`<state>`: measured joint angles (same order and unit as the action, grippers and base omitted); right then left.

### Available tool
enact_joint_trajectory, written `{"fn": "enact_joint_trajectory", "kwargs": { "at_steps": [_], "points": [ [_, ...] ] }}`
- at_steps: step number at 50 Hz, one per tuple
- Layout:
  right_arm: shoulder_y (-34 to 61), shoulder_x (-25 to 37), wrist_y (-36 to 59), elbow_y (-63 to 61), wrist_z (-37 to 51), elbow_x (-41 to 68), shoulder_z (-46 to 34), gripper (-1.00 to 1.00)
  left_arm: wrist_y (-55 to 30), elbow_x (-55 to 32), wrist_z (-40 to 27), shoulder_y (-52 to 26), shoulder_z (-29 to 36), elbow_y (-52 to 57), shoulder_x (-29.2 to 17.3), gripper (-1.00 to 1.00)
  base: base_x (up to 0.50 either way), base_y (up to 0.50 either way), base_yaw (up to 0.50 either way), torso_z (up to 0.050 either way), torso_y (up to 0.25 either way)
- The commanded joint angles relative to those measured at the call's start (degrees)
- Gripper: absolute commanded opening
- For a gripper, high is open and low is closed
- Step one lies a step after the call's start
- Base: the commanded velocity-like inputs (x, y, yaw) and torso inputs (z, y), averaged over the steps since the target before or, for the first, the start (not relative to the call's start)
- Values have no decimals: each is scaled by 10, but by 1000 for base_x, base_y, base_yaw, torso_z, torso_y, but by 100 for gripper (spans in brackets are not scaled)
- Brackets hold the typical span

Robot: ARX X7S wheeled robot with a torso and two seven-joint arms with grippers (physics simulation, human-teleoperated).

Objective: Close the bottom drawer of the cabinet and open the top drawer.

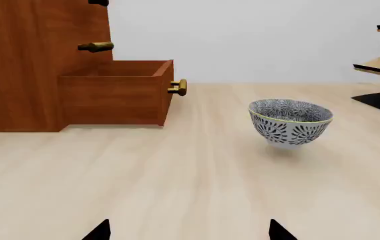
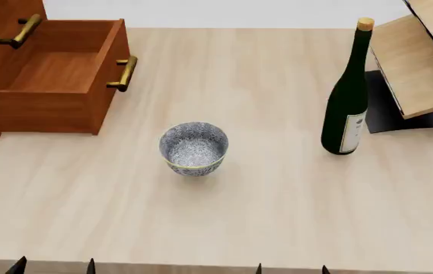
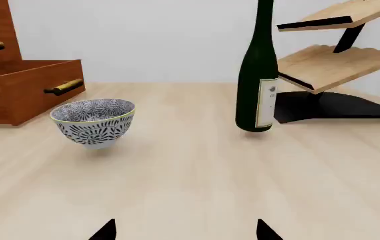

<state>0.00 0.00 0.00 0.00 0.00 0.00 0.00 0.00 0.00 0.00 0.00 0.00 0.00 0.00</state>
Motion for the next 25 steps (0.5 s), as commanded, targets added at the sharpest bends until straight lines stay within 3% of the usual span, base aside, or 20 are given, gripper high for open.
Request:
{"fn": "enact_joint_trajectory", "kwargs": {
  "at_steps": [1,2,7,10,12,25],
  "points": [
    [0,5,0,0,7,5,-7,100,0,0,-6,0,6,0,-6,100,0,0,0,0,0],
    [7,8,22,-17,5,-5,-10,100,-57,-24,10,-2,5,58,-8,100,0,0,0,0,0],
    [23,21,74,-45,10,17,-16,100,-105,-27,-14,-20,13,74,-20,100,0,0,0,21,0],
    [38,27,121,-74,21,10,-23,100,-176,-51,-11,-40,11,105,-25,100,0,0,0,39,0],
    [46,31,152,-95,21,13,-26,100,-167,-43,-27,-54,11,101,-25,100,0,0,0,39,0],
    [134,52,314,-198,32,-2,-53,100,-342,-77,-48,-159,20,187,-43,100,0,0,0,45,0]
  ]
}}
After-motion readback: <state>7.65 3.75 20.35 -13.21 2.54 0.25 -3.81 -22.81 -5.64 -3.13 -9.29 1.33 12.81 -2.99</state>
